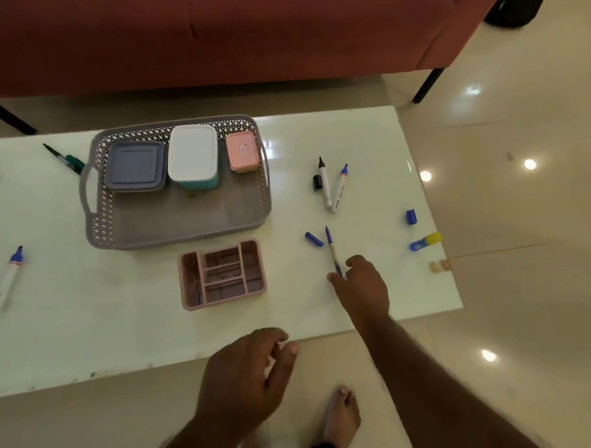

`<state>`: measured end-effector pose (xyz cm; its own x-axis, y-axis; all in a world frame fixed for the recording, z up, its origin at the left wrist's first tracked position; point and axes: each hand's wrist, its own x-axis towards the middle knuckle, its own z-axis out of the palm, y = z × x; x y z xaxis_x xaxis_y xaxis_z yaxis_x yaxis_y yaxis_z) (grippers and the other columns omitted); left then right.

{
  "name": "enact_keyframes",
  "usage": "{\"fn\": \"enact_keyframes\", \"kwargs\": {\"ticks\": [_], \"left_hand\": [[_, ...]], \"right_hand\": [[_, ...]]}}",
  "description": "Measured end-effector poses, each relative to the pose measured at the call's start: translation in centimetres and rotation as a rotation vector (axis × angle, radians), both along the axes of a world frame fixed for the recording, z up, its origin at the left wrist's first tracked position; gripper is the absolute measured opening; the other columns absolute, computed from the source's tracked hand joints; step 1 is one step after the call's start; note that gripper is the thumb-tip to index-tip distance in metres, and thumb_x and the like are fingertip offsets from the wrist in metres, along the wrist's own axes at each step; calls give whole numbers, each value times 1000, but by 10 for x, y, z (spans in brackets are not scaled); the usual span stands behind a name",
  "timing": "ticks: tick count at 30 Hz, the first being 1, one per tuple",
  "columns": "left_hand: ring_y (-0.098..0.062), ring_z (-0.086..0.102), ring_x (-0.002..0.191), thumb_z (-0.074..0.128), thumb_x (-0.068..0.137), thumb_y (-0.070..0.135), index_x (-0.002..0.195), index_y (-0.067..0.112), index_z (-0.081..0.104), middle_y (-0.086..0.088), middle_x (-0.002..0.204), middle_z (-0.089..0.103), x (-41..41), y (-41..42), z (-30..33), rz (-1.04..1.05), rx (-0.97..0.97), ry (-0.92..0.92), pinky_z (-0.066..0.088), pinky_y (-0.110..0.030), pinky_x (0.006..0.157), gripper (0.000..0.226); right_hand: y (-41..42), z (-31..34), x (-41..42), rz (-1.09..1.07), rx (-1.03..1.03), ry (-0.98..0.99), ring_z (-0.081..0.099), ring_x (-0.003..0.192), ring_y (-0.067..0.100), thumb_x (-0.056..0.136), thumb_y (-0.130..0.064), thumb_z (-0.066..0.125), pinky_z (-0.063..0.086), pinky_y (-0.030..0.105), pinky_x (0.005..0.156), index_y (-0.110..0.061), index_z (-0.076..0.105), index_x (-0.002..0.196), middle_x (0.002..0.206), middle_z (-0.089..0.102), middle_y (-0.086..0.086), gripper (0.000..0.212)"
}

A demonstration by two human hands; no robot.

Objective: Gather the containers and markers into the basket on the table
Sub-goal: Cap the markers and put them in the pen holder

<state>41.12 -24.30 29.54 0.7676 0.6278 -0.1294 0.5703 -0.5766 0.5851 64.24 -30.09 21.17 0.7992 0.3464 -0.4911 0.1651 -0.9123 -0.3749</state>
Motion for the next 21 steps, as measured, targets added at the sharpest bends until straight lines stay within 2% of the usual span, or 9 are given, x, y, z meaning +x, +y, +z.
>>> {"fn": "enact_keyframes", "kwargs": {"ticks": [4, 7, 10, 12, 16, 21], "left_hand": [[-8, 64, 70, 43, 97, 50, 105, 26, 67, 11, 85, 69, 72, 24, 1, -178, 207, -6, 54, -29, 58, 35], [-19, 63, 84, 45, 97, 41, 113, 23, 62, 2, 98, 67, 133, 55, 0, -268, 338, 156, 53, -35, 69, 29], [-20, 60, 88, 51, 97, 31, 117, 19, 56, -2, 105, 60, 183, 77, -12, -351, 350, 445, 52, -34, 72, 24], [-21, 61, 87, 59, 92, 21, 117, 16, 55, -4, 105, 57, 205, 83, -27, -383, 358, 564, 52, -33, 69, 27], [-25, 62, 95, 61, 92, 18, 124, 14, 52, -9, 115, 55, 223, 80, -55, -426, 370, 646, 43, -32, 67, 33], [-25, 61, 100, 60, 94, 21, 127, 18, 54, -9, 119, 54, 233, 80, -71, -422, 386, 650, 45, -32, 72, 34]], "right_hand": [[10, -2, 11, 73, -30, -25, 53, 75, 15, 90, -26, 62, 43, 25, 66, -16, 59, 105, 95, 65, -1, 19], [4, -4, 14, 42, 36, 47, 55, 74, 16, 85, -21, 60, 42, 26, 61, -18, 57, 95, 85, 62, -4, 11], [-17, -6, 12, -201, 296, 256, 60, 74, 19, 86, -23, 59, 54, 38, 70, -17, 64, 90, 78, 64, -4, 9], [-28, -5, 11, -330, 438, 355, 56, 71, 17, 91, -19, 54, 53, 37, 67, -14, 66, 91, 77, 62, 1, 13], [-32, -4, 17, -400, 540, 490, 48, 64, 15, 94, -12, 39, 44, 23, 54, -3, 61, 95, 73, 52, 6, 23], [-33, -10, 20, -375, 565, 506, 44, 63, 17, 93, -11, 37, 43, 28, 56, -5, 57, 87, 69, 46, 6, 22]]}}
